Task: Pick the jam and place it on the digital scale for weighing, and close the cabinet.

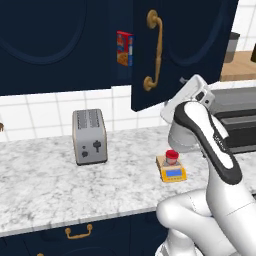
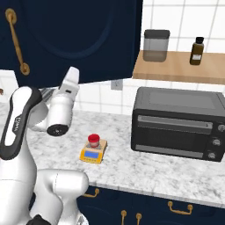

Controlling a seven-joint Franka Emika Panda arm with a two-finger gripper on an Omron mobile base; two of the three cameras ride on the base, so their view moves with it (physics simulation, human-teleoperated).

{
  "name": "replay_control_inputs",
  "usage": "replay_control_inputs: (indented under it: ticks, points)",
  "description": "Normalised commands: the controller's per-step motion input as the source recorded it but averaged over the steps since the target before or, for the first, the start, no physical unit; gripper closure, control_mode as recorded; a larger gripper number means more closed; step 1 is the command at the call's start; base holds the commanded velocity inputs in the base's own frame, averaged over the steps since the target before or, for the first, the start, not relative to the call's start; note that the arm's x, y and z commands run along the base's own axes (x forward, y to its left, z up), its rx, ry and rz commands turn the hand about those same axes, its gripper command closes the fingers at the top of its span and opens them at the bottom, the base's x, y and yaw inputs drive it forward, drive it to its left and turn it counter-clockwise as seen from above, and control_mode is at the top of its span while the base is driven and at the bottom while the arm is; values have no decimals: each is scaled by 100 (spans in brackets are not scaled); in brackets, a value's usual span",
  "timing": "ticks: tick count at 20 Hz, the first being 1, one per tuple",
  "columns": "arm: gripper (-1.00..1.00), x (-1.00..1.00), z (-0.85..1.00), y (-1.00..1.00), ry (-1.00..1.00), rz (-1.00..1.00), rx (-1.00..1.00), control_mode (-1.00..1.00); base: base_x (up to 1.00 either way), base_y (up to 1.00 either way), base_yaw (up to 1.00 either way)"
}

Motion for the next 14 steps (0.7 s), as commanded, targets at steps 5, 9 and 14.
replay_control_inputs:
  ticks: [5, 9, 14]
  points:
    - [-100, 65, 5, 0, 13, 28, 0, -100, 0, 0, 0]
    - [-100, 52, 32, 0, 26, 22, -2, -100, 0, 0, 0]
    - [-100, 56, 19, 0, 20, 16, -3, -100, 0, 0, 0]
